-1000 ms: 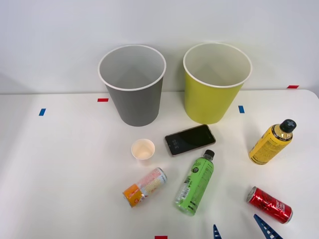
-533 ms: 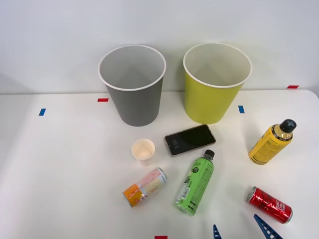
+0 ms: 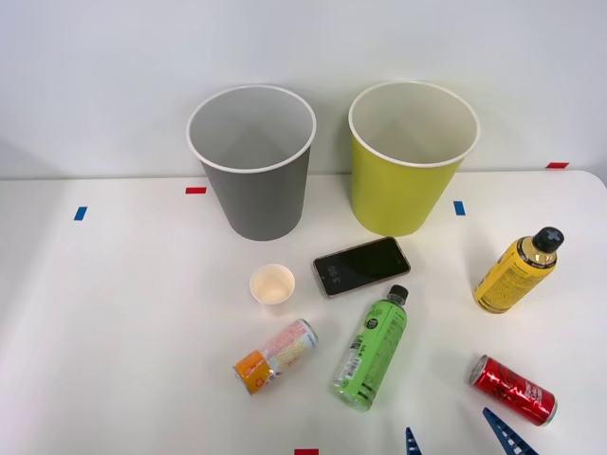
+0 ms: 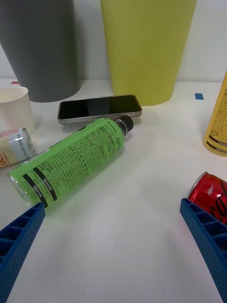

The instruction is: Put cans in the gray bin, plastic bottles in the light green bin

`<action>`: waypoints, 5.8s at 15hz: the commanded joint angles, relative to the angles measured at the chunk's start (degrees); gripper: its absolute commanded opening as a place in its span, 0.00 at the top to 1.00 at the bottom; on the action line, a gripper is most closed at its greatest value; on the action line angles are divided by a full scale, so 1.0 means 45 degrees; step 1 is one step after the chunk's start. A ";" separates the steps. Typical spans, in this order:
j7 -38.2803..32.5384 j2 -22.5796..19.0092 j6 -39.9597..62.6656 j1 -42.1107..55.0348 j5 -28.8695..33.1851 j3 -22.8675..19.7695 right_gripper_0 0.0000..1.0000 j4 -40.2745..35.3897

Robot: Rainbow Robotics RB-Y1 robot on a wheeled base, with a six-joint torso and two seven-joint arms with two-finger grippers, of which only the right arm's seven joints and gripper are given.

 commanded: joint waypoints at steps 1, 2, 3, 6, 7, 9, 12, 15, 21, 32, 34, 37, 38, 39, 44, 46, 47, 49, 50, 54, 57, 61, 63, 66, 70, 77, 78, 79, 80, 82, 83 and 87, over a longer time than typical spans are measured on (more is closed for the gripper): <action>0.0000 0.0000 0.0000 0.0000 0.0000 0.0000 0.00 0.0000; 0.0000 0.0000 0.0000 0.0000 0.0000 0.0000 0.00 0.0000; 0.0000 0.0000 0.0000 0.0000 0.0000 0.0000 0.00 0.0000; 0.0000 0.0000 0.0000 0.0000 0.0000 0.0000 0.00 0.0000; 0.0000 0.0000 0.0000 0.0000 0.0000 0.0000 0.00 0.0000; 0.0000 0.0000 0.0000 0.0000 0.0000 0.0000 0.00 0.0000; 0.0000 0.0000 0.0000 0.0000 0.0000 0.0000 0.00 0.0000; 0.0000 0.0000 0.0000 0.0000 0.0000 0.0000 0.00 0.0000; 0.0000 0.0000 0.0000 0.0000 0.0000 0.0000 0.00 0.0000; 0.0000 0.0000 0.0000 0.0000 0.0000 0.0000 0.00 0.0000; 0.0000 0.0000 0.0000 0.0000 0.0000 0.0000 0.00 0.0000; 0.0000 0.0000 0.0000 0.0000 0.0000 0.0000 0.00 0.0000; 0.0000 0.0000 0.0000 0.0000 0.0000 0.0000 0.00 0.0000; 0.0000 0.0000 0.0000 0.0000 0.0000 0.0000 0.00 0.0000; 0.0000 0.0000 0.0000 0.0000 0.0000 0.0000 0.00 0.0000; 0.0000 0.0000 0.0000 0.0000 0.0000 0.0000 0.00 0.0000; 0.0000 0.0000 0.0000 0.0000 0.0000 0.0000 0.00 0.0000; 0.0000 0.0000 0.0000 0.0000 0.0000 0.0000 0.00 0.0000; 0.0000 0.0000 0.0000 0.0000 0.0000 0.0000 0.00 0.0000; 0.0078 0.0234 -0.0566 -0.0195 0.0332 -0.0059 0.00 0.0918; 0.0098 -0.0078 -0.0566 -0.0137 0.1035 -0.0312 0.00 0.0488; -0.0039 -0.2129 0.2559 -0.0137 0.0957 -0.1562 0.00 -0.1738; -0.0195 -0.2930 0.4453 -0.0273 0.0352 -0.1992 0.00 -0.3047; -0.0449 -0.4531 0.7812 -0.0664 -0.1211 -0.2969 0.00 -0.5430; -0.0937 -0.6250 1.2051 -0.2148 -0.2051 -0.4492 0.00 -0.6641; -0.1172 -0.7832 1.8594 -0.5391 -0.2891 -0.4238 0.00 -0.6947; -0.1113 -0.7852 1.9062 -0.5781 -0.3184 -0.4160 0.00 -0.6947; -0.1055 -0.7852 1.9531 -0.6152 -0.3418 -0.4121 0.00 -0.6947; -0.0957 -0.7891 2.0039 -0.6465 -0.3672 -0.4082 0.00 -0.6947; -0.0879 -0.7891 2.0898 -0.6953 -0.4160 -0.4004 0.00 -0.6947; -0.0781 -0.7969 2.1211 -0.7207 -0.4160 -0.3984 0.00 -0.6947; -0.0508 -0.8066 2.1289 -0.7949 -0.4180 -0.3379 0.00 -0.6816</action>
